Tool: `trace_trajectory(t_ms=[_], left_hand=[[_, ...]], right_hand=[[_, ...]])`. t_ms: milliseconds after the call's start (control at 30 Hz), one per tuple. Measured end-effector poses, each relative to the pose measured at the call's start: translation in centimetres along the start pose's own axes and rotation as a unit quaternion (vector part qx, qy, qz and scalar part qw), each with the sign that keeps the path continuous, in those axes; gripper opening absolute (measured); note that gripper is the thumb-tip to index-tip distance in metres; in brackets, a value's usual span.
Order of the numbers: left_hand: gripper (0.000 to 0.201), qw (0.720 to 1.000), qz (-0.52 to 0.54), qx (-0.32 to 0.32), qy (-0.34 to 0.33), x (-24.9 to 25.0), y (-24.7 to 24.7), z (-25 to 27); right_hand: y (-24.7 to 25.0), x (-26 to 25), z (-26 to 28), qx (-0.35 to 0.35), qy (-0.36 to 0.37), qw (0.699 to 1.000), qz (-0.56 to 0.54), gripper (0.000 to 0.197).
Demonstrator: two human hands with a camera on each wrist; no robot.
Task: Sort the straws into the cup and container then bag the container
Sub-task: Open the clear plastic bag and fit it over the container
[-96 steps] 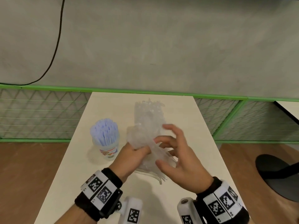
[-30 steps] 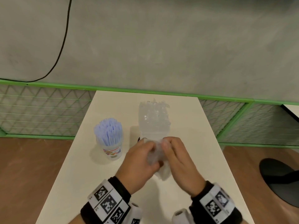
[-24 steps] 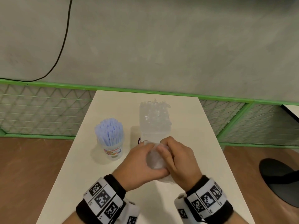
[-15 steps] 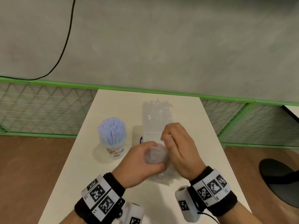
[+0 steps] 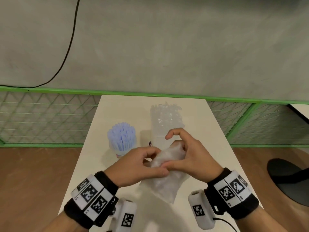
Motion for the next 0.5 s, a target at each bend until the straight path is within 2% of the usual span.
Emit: trace_trajectory(t_ms=[67, 133, 167, 200, 233, 300, 400, 500], left_hand=[[0.017, 0.998, -0.05, 0.017, -0.036, 0.8, 0.5, 0.0], [0.019, 0.994, -0.025, 0.084, -0.067, 1.2, 1.8, 0.2], [0.027, 0.991, 0.017, 0.116, -0.072, 1.0, 2.3, 0.3], [0.037, 0.986, 0.058, 0.133, -0.076, 0.8, 2.3, 0.5], [0.045, 0.984, 0.08, 0.138, -0.084, 0.8, 1.8, 0.7], [0.05, 0.983, 0.074, 0.119, -0.117, 0.8, 0.3, 0.9], [0.037, 0.986, -0.02, 0.066, -0.151, 1.2, -2.0, 0.6], [0.024, 0.979, -0.108, 0.038, -0.168, 1.7, -2.9, -0.2]], right_hand=[[0.4, -0.2, 0.0, 0.077, -0.013, 0.997, 0.026, 0.075], [0.3, 1.6, 0.9, 0.158, -0.1, 0.982, -0.022, 0.087], [-0.2, 2.4, 1.5, 0.168, -0.15, 0.972, -0.07, 0.089], [-1.4, 2.9, 2.0, 0.143, -0.185, 0.963, -0.134, 0.085], [-3.0, 2.9, 2.4, 0.089, -0.2, 0.955, -0.2, 0.074], [-5.5, 1.7, 3.2, -0.004, -0.206, 0.925, -0.318, 0.05], [-5.8, 0.9, 4.0, -0.012, -0.207, 0.901, -0.38, 0.052], [-5.2, 1.3, 4.2, -0.013, -0.18, 0.918, -0.352, 0.048]])
Point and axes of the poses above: each hand's wrist, its own z-axis away from the middle knuckle, its own y-axis out of the back of the hand, x = y × z, the point moved 8 cm from there along -z, towards the middle knuckle, and after that the axes turned 15 degrees about z, right-handed, at the moved point
